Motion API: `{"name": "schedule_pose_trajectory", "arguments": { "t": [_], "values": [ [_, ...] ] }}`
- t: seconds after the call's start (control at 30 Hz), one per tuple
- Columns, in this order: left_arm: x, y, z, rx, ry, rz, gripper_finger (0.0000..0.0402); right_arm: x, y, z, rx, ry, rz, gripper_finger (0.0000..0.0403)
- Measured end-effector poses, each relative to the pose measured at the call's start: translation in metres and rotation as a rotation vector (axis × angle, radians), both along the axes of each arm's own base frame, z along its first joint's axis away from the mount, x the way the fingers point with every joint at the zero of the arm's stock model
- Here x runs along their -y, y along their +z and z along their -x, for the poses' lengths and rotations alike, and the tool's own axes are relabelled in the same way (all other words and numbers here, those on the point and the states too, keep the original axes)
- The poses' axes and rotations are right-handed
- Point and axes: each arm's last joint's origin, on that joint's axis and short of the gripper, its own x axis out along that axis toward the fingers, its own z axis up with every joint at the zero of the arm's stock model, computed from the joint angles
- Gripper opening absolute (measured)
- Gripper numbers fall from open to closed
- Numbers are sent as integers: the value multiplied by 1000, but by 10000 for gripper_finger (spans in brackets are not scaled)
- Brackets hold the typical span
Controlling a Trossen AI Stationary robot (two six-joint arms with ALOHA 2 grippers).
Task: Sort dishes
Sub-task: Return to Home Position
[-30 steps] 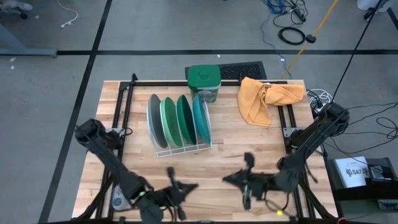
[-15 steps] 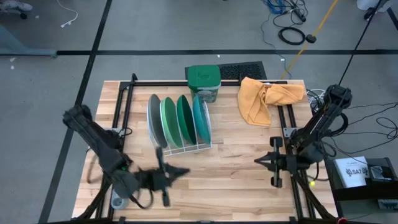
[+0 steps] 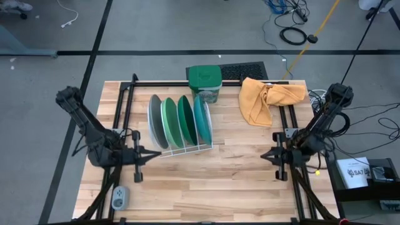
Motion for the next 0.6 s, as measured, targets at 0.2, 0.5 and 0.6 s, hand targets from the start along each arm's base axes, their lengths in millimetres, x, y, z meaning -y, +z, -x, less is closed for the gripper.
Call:
{"name": "schedule_pose_trajectory", "arguments": {
  "t": [0.2, 0.5, 0.6],
  "values": [
    [-25, -41, 20, 2, 2, 69, 0, 15, -14, 9, -2, -24, -58, 0],
    [-55, -54, 46, 73, -19, 104, 0, 22, -11, 13, -11, -22, -34, 0],
    [-64, -50, 55, 126, -44, 116, 0, 23, -16, 14, -57, -2, -53, 0]
  ]
}}
